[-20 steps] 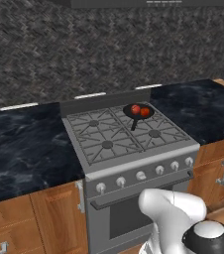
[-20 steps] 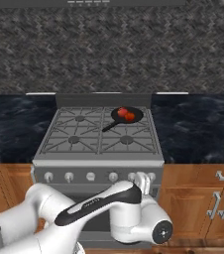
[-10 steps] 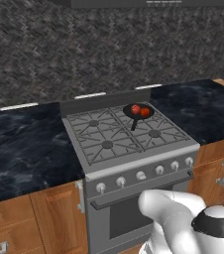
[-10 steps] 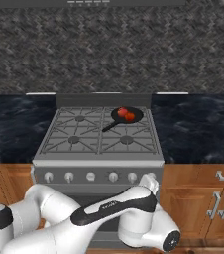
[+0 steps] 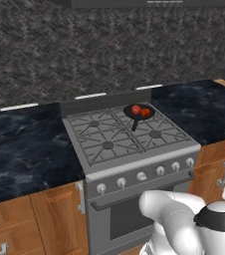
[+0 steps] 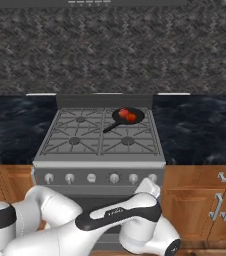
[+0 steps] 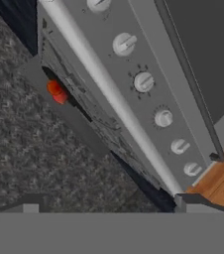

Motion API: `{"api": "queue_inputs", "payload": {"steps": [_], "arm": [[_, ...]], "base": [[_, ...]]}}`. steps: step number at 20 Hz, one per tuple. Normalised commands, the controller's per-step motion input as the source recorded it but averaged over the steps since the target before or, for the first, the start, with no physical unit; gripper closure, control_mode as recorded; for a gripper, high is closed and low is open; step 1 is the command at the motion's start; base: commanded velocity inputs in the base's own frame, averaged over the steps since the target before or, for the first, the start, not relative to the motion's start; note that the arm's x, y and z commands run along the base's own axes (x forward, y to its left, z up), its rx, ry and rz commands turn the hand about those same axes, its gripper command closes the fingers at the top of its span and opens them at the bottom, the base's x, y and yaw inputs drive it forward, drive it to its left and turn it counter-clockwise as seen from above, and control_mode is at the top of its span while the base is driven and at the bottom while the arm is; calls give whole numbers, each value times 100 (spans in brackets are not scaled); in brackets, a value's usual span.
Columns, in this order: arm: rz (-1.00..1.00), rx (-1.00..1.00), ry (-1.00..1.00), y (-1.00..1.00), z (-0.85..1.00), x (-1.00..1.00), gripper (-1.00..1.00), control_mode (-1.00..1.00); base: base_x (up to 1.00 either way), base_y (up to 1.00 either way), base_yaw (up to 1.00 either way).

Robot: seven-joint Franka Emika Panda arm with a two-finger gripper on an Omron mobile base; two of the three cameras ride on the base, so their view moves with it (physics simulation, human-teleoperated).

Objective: Place the pan on the rear right burner on the stove. Then place the tomato and the onion in the pan and turn on the rear right burner.

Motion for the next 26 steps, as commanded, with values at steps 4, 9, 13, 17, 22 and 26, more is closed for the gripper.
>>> {"api": "queue_inputs", "payload": {"steps": [4,9,13,17,22,26], "arm": [[-8,8,6,24,0,0,-100,-100],[-13,9,12,15,0,1,-100,-100],[-14,12,15,14,0,0,-100,-100],[-13,16,17,13,0,2,-100,-100],[-10,17,14,16,-3,10,-100,-100],[-11,12,5,9,-8,6,-100,-100]], "base": [[0,0,0],[0,0,0],[0,0,0],[0,0,0],[0,0,0],[0,0,0]]}}
